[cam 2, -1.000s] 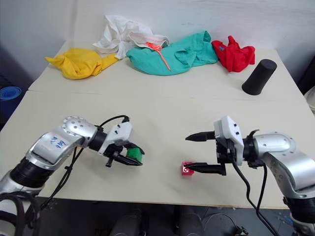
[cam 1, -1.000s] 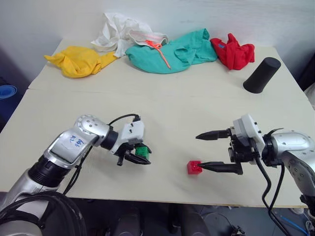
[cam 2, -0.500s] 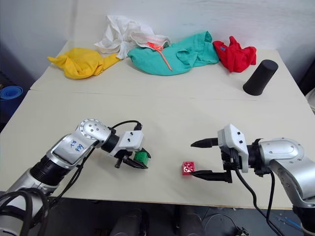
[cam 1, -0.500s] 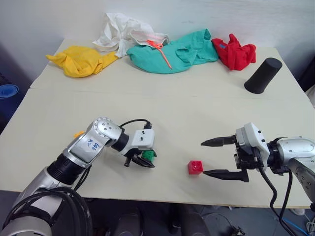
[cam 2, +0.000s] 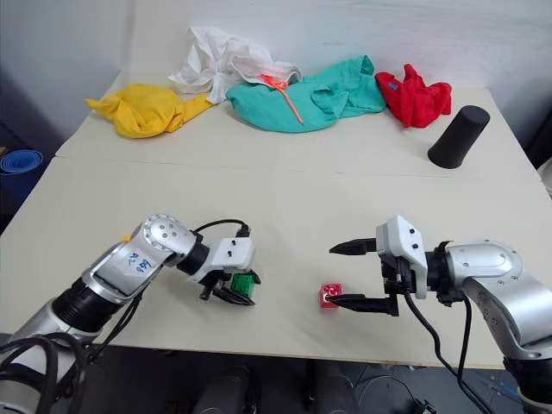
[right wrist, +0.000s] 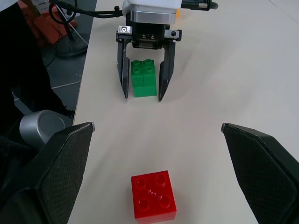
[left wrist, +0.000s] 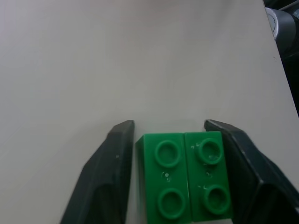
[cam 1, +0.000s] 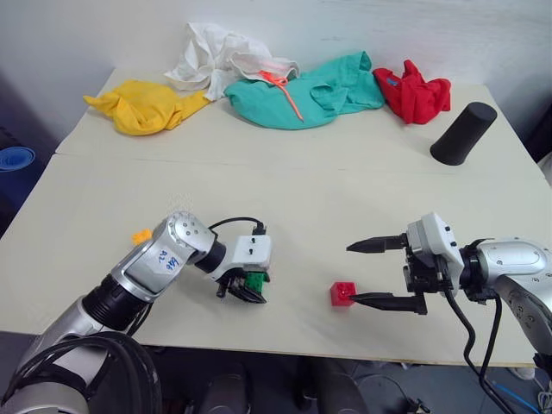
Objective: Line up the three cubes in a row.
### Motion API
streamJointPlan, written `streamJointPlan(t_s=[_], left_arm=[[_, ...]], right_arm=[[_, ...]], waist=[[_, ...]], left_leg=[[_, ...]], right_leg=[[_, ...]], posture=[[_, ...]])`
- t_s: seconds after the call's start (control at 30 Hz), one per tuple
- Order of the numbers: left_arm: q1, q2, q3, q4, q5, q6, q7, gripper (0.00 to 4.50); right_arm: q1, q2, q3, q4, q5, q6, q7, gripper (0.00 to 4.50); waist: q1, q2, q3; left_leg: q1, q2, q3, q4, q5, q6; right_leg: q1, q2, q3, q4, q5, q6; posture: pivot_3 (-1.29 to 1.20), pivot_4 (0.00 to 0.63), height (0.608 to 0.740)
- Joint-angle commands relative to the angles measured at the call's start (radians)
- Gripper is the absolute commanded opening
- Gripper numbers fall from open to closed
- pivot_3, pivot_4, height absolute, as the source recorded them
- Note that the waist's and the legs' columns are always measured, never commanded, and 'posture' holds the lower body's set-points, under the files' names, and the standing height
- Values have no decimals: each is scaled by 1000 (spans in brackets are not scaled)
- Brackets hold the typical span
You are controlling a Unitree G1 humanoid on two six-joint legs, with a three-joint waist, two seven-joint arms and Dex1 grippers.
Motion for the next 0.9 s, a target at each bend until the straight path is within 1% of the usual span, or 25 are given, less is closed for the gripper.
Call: streamJointPlan(t_s=[0.03, 0.1, 0.13, 0.23, 0.33, 0.4, 0.43, 0.47, 0.57, 0.63, 0.67, 0.73, 0.83, 0.9], left_arm=[[9, 6, 42, -40, -26, 68, 13, 3709], [18, 26, 82, -71, -58, 112, 10, 4291], [26, 42, 104, -86, -69, 128, 10, 4483], [69, 111, 197, -135, -112, 172, 12, 4483], [224, 240, 431, -195, -184, 209, 16, 4483], [325, 280, 569, -221, -212, 239, 45, 4483], [374, 286, 641, -230, -222, 252, 65, 4483], [430, 274, 742, -235, -228, 272, 100, 4483], [598, 208, 1004, -243, -222, 282, 187, 4483], [724, 176, 1115, -262, -220, 227, 183, 4483], [772, 167, 1147, -269, -223, 199, 176, 4483], [821, 150, 1187, -258, -234, 165, 188, 4483], [821, 140, 1199, -189, -230, 113, 226, 4483], [804, 163, 1186, -150, -229, 77, 226, 4483]], right_arm=[[-23, 4, 2, 4, 3, -16, 11, 4500], [-35, 6, 9, 14, 1, -18, 17, 4500], [-43, 6, 13, 20, 0, -19, 21, 4500], [-71, 5, 23, 46, -1, -22, 40, 4500], [-132, 9, 25, 80, 22, -4, 62, 4500], [-163, 12, 21, 98, 37, 5, 79, 4500], [-179, 15, 20, 107, 45, 12, 84, 4500], [-201, 21, 22, 115, 57, 26, 86, 4500], [-259, 42, 38, 134, 82, 60, 85, 4500], [-281, 50, 52, 142, 91, 79, 96, 4500], [-287, 50, 57, 147, 91, 82, 107, 4500], [-297, 50, 67, 159, 82, 78, 127, 4500], [-324, 58, 85, 187, 62, 65, 146, 4500], [-342, 64, 94, 203, 52, 61, 155, 4500]], waist=[[0, 0, 0], [0, 0, 0], [-1, 0, 0], [-12, 0, 0], [-32, 0, 0], [-36, 0, 0], [-34, 0, 0], [-31, 0, 0], [-28, 0, 0], [-28, 0, 0], [-28, 0, 0], [-24, 0, 0], [-14, -1, 0], [-17, -1, 0]], left_leg=[[0, 0, 0, 0, 0, 0], [0, 0, 0, 0, 0, 0], [0, 0, 0, 0, 0, 0], [0, 1, 0, 0, 0, 0], [0, 2, 0, 0, 0, 0], [1, 3, -1, -1, 0, -1], [1, 3, -1, -1, 0, -1], [1, 3, -1, -1, 0, -1], [1, 3, -1, -1, 0, -1], [1, 3, -1, -1, 0, -1], [1, 3, -1, -1, -1, -1], [1, 3, -1, -1, -1, -1], [1, 2, -3, -1, -3, 0], [1, 2, -2, -1, -4, 2]], right_leg=[[0, 0, 0, 0, 0, 0], [0, 0, 0, 0, 0, 0], [0, 0, 0, 0, 0, 0], [0, 0, 0, 0, 0, 0], [-1, 1, 0, 0, 0, 0], [-1, 1, 1, 1, 0, -1], [-1, 1, 0, 1, 0, -1], [0, 0, 0, 1, 0, -1], [0, -1, 0, 0, 0, -1], [0, -1, 0, 0, 0, -1], [0, -1, 0, 0, 0, -1], [-1, -1, 0, -1, 0, -1], [0, -4, -1, -1, 0, -1], [0, -4, -1, -1, 0, -1]], posture=[[0, 150, 740], [0, 150, 740], [0, 150, 740], [0, 150, 740], [0, 150, 740], [0, 150, 740], [0, 150, 740], [0, 150, 740], [0, 150, 740], [0, 150, 740], [0, 150, 740], [0, 150, 740], [0, 150, 740], [0, 150, 740]])
